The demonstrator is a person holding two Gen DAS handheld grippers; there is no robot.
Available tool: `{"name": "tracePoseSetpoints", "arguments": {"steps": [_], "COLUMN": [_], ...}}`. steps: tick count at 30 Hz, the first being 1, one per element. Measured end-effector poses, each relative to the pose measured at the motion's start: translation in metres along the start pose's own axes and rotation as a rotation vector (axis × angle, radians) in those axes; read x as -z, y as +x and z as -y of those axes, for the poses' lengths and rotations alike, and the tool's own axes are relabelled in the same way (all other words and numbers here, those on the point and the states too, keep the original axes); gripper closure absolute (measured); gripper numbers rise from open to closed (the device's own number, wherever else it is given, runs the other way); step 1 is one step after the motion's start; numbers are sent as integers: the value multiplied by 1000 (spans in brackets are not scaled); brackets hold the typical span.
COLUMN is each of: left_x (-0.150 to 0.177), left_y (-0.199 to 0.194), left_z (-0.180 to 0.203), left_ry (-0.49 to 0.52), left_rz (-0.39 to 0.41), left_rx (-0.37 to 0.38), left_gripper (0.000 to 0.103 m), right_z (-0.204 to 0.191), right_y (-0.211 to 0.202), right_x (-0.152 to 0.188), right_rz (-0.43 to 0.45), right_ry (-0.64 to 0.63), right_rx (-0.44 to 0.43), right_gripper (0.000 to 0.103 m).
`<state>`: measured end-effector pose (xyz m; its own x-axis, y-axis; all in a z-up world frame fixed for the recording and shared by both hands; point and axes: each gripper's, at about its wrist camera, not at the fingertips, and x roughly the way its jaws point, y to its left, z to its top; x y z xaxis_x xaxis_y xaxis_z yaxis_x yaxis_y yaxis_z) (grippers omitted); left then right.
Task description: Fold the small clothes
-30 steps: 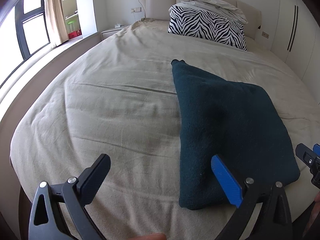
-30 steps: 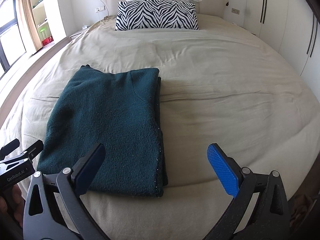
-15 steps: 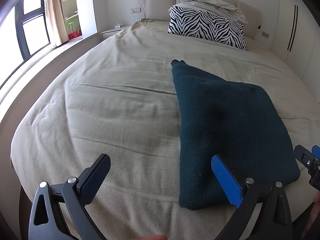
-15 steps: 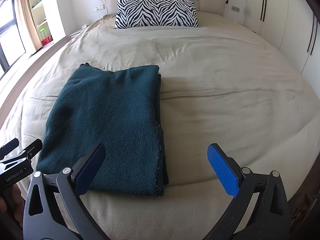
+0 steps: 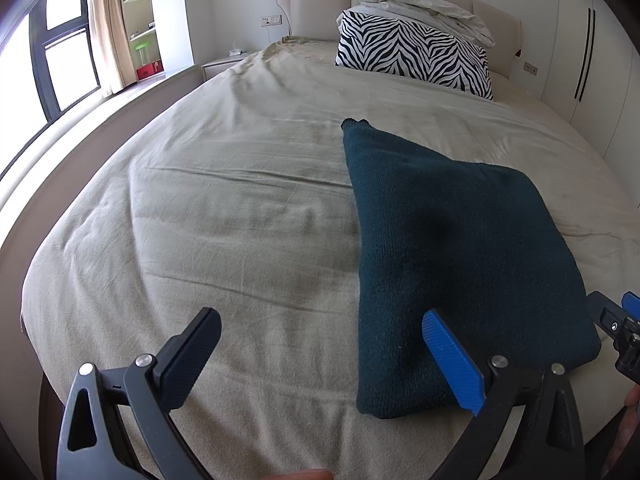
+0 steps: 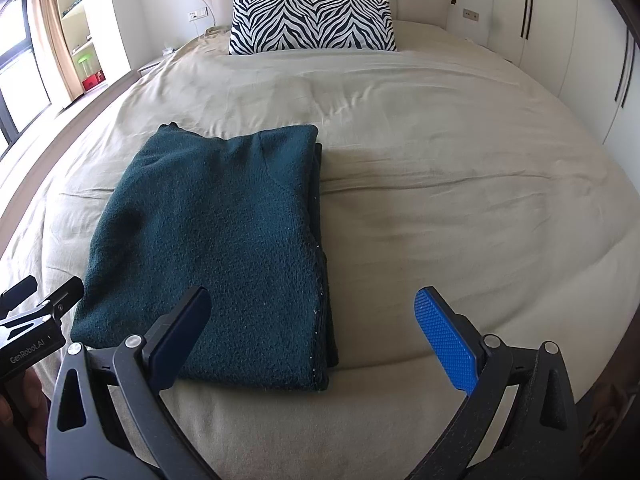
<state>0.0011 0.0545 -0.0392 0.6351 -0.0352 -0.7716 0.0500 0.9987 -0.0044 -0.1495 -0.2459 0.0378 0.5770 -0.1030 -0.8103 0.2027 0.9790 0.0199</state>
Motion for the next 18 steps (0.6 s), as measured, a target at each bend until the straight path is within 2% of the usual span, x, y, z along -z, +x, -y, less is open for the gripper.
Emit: {"name": "tracePoseSetpoints", "arguments": {"steps": [18], "left_x": [0], "left_y": [0], "left_z": [0], "left_ry": [0], "left_rz": [0], "left_rx": [-1], "left_gripper": [0], "right_z": [0], "right_y": [2], "right_x": [2], "right_rz": [-4], "right_ry": [1], "right_rx": [-1], "right_gripper": [0]}}
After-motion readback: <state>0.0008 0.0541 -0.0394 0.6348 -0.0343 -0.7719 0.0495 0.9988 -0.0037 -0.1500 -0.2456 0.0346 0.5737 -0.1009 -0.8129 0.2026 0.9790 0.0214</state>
